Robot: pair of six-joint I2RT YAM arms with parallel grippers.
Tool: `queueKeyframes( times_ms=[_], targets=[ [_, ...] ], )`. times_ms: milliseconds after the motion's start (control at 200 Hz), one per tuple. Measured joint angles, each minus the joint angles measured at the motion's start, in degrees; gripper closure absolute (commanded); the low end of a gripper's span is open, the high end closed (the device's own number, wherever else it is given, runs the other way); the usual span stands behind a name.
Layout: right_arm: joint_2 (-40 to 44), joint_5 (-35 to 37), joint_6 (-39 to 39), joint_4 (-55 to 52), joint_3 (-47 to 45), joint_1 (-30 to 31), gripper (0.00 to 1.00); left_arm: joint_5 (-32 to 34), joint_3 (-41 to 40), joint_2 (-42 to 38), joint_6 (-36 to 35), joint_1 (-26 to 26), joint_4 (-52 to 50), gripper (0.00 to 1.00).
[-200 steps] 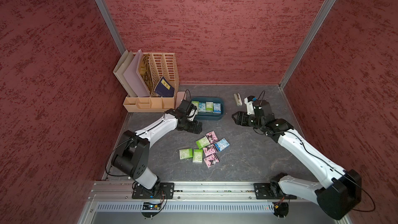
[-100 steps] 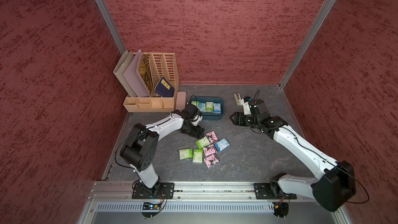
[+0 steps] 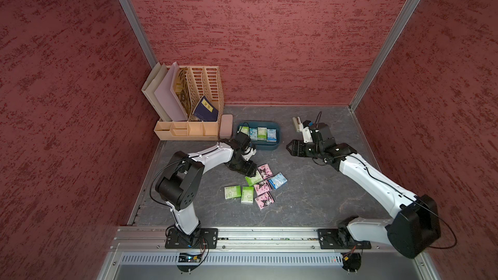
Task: Put the pocket tissues into the storage box
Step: Pick up the pocket tissues from the center of the board.
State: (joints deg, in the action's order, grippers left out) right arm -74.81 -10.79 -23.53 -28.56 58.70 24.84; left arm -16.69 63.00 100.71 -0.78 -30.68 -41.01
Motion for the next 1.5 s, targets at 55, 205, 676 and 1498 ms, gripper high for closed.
queueKeyframes(
  times_ms=[55,205,676,1498],
  targets=[
    [0.0,-0.1,0.0,0.0,0.0,0.0,0.28,-0.2,0.0,0.2,0.3,0.0,-0.1,0.49],
    [0.0,-0.4,0.0,0.0,0.0,-0.4,0.29,-1.0,0.1,0.3,0.0,-0.3,-0.1,0.73],
    [-0.6,-0.7,0.0,0.0,0.5,-0.9,0.29,-1.8,-0.8,-2.1,1.0,1.0,1.2,1.00],
    [-10.4,-10.3,-7.6,21.2,3.8,5.4,0.38,-5.3,-10.0,-20.7,16.5,9.4,35.2,1.00]
  ],
)
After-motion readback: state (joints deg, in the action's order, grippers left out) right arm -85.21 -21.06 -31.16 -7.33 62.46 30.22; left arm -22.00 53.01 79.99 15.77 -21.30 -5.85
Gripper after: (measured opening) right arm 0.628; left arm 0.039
